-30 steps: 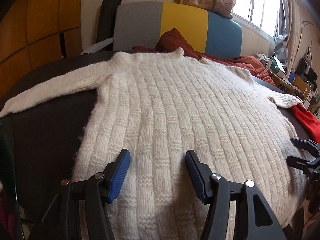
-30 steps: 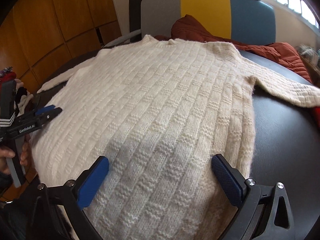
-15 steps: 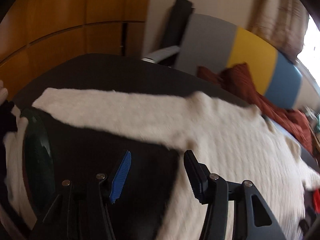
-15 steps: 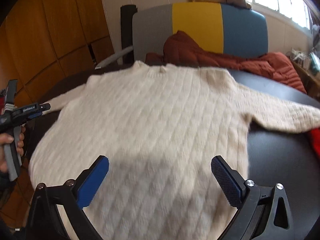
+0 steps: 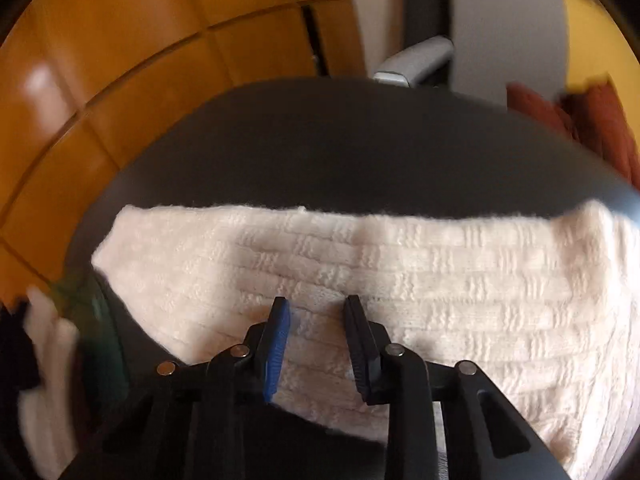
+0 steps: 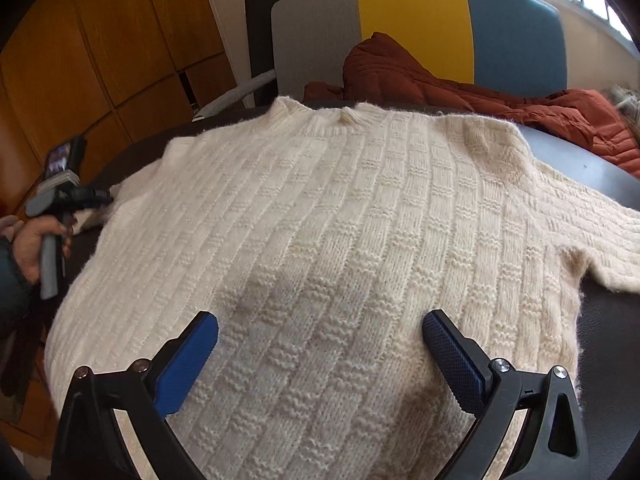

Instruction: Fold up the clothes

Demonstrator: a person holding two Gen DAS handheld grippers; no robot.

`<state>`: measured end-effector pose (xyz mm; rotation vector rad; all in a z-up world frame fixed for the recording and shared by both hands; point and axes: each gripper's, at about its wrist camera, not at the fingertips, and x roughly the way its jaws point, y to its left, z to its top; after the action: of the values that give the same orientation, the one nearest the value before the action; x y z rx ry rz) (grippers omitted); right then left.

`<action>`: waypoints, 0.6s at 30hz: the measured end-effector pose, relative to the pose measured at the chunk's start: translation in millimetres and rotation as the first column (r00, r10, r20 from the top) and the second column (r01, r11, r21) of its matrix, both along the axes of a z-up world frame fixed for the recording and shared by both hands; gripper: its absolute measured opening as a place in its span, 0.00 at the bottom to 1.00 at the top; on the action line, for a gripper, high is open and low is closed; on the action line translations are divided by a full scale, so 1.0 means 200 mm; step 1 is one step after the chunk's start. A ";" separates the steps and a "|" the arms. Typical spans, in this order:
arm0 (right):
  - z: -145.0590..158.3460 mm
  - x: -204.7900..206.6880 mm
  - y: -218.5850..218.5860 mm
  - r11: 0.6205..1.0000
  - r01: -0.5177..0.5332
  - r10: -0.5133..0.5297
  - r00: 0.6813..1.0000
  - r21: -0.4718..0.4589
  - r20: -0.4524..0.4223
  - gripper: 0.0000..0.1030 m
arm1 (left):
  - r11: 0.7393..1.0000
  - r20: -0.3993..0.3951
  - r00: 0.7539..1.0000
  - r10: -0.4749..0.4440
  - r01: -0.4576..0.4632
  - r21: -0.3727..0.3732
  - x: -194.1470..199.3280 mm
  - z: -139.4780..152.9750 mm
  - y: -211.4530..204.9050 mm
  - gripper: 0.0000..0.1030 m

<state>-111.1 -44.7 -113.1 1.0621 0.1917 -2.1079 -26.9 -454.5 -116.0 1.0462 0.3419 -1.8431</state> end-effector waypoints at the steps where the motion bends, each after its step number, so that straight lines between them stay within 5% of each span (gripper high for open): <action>1: 0.00 0.00 0.00 1.000 0.000 0.000 1.000 -0.005 0.003 1.00 | 1.000 -0.003 1.000 0.020 -0.020 -0.007 0.04 -0.01 0.01 0.29; 6: 0.00 -0.02 0.02 1.000 -0.003 0.003 1.000 -0.011 0.004 1.00 | 0.997 -0.026 0.997 0.075 -0.075 0.017 0.13 0.00 0.02 0.28; 10: 0.00 -0.03 0.04 1.000 -0.007 0.007 1.000 -0.011 0.003 1.00 | 0.998 -0.101 0.994 -0.051 0.053 0.014 0.07 0.08 0.12 0.24; 14: 0.00 -0.03 0.04 1.000 -0.010 0.010 1.000 -0.006 -0.001 1.00 | 0.957 -0.211 0.934 -0.288 0.291 -0.016 -0.06 0.23 0.33 0.24; 18: 0.00 -0.03 0.04 1.000 -0.011 0.011 1.000 -0.005 -0.002 1.00 | 0.895 -0.214 0.874 -0.436 0.447 0.005 -0.25 0.26 0.45 0.22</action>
<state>-116.3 -37.6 -114.0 1.0536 0.1932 -2.0983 -77.5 -363.8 -63.9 1.0297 0.2918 -2.3784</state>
